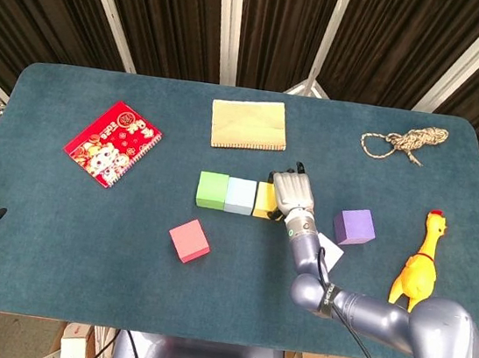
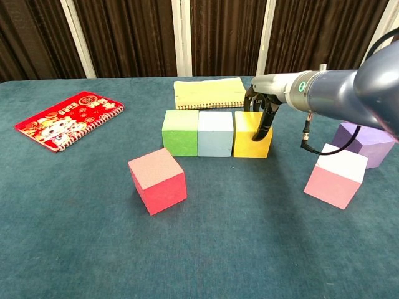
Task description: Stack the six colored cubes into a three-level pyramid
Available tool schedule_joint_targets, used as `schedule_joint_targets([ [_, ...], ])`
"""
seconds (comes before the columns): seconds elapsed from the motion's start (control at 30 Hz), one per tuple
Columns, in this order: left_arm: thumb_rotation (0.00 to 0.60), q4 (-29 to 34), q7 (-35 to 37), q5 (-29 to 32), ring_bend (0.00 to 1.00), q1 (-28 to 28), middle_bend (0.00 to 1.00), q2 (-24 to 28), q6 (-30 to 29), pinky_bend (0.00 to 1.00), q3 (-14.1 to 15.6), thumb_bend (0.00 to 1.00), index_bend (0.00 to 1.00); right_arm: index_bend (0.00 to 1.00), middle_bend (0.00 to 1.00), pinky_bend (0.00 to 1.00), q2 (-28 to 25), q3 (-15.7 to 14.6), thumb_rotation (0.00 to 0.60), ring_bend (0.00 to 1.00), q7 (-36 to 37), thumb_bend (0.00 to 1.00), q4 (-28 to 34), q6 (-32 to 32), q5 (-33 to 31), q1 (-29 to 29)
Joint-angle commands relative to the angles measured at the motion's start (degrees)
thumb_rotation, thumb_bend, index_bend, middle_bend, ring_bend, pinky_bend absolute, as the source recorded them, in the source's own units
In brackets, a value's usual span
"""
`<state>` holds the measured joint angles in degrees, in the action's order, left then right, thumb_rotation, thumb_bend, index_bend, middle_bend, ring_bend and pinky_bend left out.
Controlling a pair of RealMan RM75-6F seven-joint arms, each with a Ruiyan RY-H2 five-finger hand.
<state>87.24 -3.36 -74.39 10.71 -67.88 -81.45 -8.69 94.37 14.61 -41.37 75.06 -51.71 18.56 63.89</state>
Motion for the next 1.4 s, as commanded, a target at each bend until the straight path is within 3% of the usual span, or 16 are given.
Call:
schedule_joint_targets([
  [0.03,0.6,-0.1,0.0,0.0,0.0,0.0,0.04,0.0,0.0,0.05,0.0,0.2,0.14,0.39,0.46,0.0,0.2,0.0,0.6,0.24,0.2,0.19,-0.3,0.2,0.1,0.0],
  [0.17,0.6,-0.2,0.0,0.0,0.0,0.0,0.04,-0.1,0.0,0.05,-0.1,0.2,0.14,0.39,0.46,0.0,-0.7,0.2,0.6,0.24,-0.3,0.19,0.0,1.3,2.7,1.0],
  [0.2,0.6,-0.2,-0.1,0.0,0.0,0.0,0.04,-0.2,0.1,0.05,-0.1,0.2,0.15,0.39,0.46,0.0,-2.1,-2.0,0.6,0.24,1.7,0.19,-0.1,2.8,4.0,-1.8],
  [0.3,0.6,-0.3,-0.1,-0.1,0.0,0.1,0.04,-0.2,0.3,0.05,-0.1,0.2,0.14,0.39,0.46,0.0,-2.1,-1.5,0.6,0.24,4.2,0.19,0.9,2.6,7.0,-2.5],
  [0.7,0.6,-0.3,0.0,-0.3,0.0,0.0,0.04,-0.3,0.1,0.05,-0.2,0.2,0.14,0.39,0.46,0.0,-1.5,-0.6,0.6,0.24,0.6,0.19,1.9,0.0,0.4,-0.6],
  [1.4,0.6,-0.6,0.4,-0.4,0.0,-0.1,0.04,-0.3,0.1,0.05,-0.4,0.2,0.15,0.39,0.46,0.0,0.2,0.9,0.6,0.24,-2.1,0.19,0.7,-1.2,-3.5,1.6],
])
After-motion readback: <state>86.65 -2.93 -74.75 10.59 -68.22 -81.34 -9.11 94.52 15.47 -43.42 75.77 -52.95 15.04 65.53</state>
